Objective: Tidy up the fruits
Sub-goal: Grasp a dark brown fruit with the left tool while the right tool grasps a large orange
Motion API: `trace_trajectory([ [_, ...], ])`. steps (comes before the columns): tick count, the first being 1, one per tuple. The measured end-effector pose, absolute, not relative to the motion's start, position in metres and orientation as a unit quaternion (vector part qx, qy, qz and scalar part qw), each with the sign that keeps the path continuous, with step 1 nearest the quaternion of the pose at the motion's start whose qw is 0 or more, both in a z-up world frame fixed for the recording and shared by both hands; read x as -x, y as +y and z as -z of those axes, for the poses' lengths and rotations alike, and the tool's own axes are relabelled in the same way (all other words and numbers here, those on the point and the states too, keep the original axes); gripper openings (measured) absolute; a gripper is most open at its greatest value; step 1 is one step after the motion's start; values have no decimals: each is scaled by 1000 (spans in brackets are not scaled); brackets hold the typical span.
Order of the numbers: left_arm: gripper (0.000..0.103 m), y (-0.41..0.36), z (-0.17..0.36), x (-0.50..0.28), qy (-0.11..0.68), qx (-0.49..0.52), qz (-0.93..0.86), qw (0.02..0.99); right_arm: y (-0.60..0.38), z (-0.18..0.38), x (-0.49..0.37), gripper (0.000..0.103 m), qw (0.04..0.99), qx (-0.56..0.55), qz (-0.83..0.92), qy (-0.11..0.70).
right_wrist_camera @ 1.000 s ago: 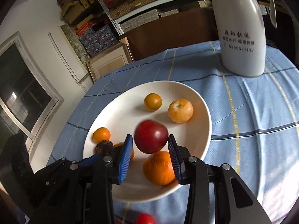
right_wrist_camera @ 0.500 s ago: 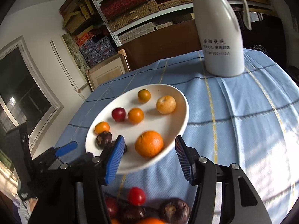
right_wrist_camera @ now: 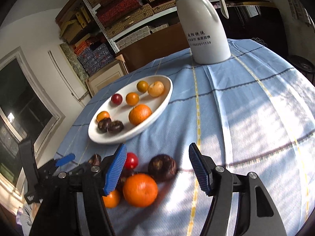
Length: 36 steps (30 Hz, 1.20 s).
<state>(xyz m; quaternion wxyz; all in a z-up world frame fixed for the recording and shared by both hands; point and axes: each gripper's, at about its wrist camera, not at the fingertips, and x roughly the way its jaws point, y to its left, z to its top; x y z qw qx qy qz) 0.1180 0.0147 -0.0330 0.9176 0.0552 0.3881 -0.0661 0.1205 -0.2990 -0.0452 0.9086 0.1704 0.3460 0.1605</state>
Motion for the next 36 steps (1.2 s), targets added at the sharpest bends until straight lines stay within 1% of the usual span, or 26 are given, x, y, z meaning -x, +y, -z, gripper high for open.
trace_trajectory([
  [4,89,10,40,-126,403,-65,65,910,-296,49,-110,66,906,-166,-168,351],
  [9,90,15,43,-135,417,-47,75,905,-294,51,-111,66,904,-163,-167,359],
  [11,88,17,44,-136,419,-42,81,903,-292,52,-111,66,903,-160,-168,362],
  [12,83,17,44,-136,419,-40,87,903,-291,52,-110,66,903,-158,-169,363],
  [13,75,16,44,-135,419,-38,98,902,-290,52,-110,66,902,-154,-171,364],
  [14,71,14,43,-134,420,-34,108,901,-288,52,-109,66,902,-151,-172,365],
  [15,61,13,43,-133,420,-33,118,899,-285,53,-107,66,903,-143,-174,367],
  [16,55,9,43,-130,417,-35,126,899,-282,53,-105,66,902,-136,-177,369],
  [22,43,1,42,-127,411,-44,137,900,-267,55,-102,59,898,-104,-194,382],
  [24,42,-1,42,-125,409,-49,137,901,-266,58,-104,57,893,-105,-196,390],
  [29,42,0,41,-126,409,-45,139,901,-262,61,-107,57,887,-101,-207,401],
  [31,44,2,42,-126,412,-37,140,900,-259,65,-111,57,880,-104,-212,413],
  [32,47,4,42,-127,413,-32,140,899,-258,66,-111,56,877,-105,-214,418],
  [33,53,6,43,-129,414,-30,135,900,-258,68,-112,52,875,-107,-216,421],
  [34,57,8,44,-130,415,-27,130,900,-258,68,-113,49,874,-109,-218,421],
  [36,57,11,45,-133,420,-15,134,897,-260,69,-113,46,872,-114,-220,422],
])
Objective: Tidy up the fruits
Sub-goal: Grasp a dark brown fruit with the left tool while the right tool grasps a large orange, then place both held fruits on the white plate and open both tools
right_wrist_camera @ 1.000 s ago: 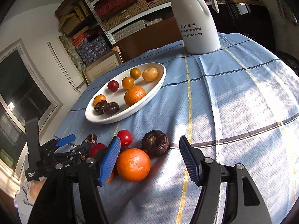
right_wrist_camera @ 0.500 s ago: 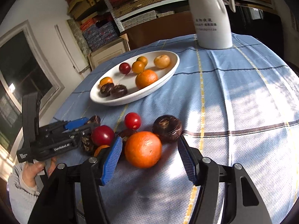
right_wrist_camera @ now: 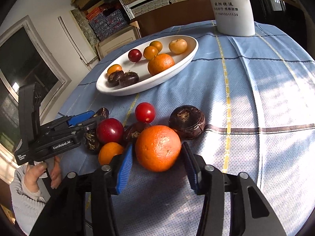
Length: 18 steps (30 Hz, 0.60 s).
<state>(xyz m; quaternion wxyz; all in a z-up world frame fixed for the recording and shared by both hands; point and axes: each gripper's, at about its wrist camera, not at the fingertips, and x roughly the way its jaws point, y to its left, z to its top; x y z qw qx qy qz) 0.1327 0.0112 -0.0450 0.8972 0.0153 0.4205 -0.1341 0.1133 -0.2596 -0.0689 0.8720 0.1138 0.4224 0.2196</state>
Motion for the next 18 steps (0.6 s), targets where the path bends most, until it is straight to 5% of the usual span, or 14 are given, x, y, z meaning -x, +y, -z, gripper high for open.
trace_trajectory([
  [4,42,5,44,-129,415,-30,146,898,-261,69,-114,45,870,-120,-223,422],
  [18,42,7,32,-111,384,-34,130,913,-273,63,-111,44,878,-146,-225,396],
])
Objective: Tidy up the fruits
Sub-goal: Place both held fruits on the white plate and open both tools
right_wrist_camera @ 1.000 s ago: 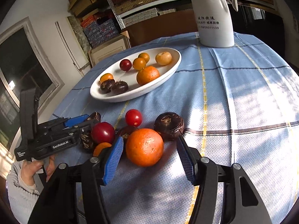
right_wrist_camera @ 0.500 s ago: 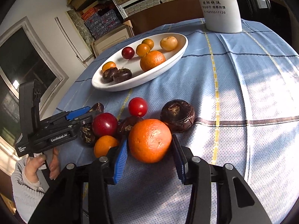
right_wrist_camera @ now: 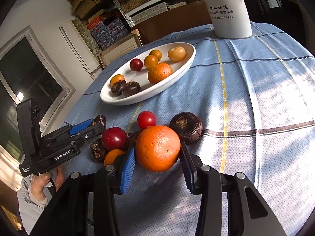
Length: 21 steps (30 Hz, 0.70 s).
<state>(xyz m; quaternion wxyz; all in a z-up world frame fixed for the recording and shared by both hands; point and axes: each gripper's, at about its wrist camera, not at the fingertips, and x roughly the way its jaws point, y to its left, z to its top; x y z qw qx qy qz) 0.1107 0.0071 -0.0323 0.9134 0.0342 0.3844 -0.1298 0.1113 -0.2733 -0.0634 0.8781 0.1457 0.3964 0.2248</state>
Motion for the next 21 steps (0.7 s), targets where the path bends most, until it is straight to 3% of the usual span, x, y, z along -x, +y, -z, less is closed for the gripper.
trace_trajectory([
  [9,42,8,11,-96,349,-31,117,929,-279,52,-106,44,894,-150,-213,365],
  [16,42,4,-30,-153,333,-15,101,938,-268,12,-144,44,907,-132,-201,344],
  [21,42,-6,-29,-203,346,-12,90,934,-241,-4,-199,44,911,-114,-198,344],
])
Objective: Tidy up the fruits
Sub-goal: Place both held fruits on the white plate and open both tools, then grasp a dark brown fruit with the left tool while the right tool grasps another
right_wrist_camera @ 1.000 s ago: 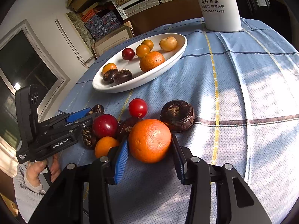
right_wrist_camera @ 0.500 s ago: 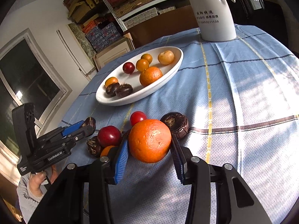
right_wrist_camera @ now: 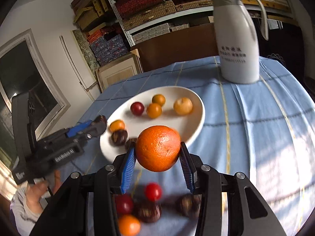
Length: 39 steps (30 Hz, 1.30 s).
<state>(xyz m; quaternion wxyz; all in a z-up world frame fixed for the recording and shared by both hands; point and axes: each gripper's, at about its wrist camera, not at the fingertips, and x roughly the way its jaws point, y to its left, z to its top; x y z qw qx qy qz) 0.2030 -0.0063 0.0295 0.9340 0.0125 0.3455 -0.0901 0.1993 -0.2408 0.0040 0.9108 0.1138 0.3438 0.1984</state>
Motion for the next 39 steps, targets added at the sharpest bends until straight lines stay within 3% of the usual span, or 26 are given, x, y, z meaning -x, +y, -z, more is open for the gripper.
trace_trajectory([
  [7,44,-4,3,-245,374,-3,88,923,-217,19,-259,45,900,-115,-191,374],
  [13,68,6,-3,-243,363,17,90,927,-232,15,-249,46,902,-134,-190,363],
  [19,87,9,-8,-216,346,8,77,935,-251,12,-229,54,912,-144,-173,343],
  [28,93,3,5,-165,343,-20,73,936,-284,27,-182,66,915,-160,-146,342],
  [39,98,-14,10,-79,319,-50,124,938,-321,39,-138,72,911,-209,-123,333],
])
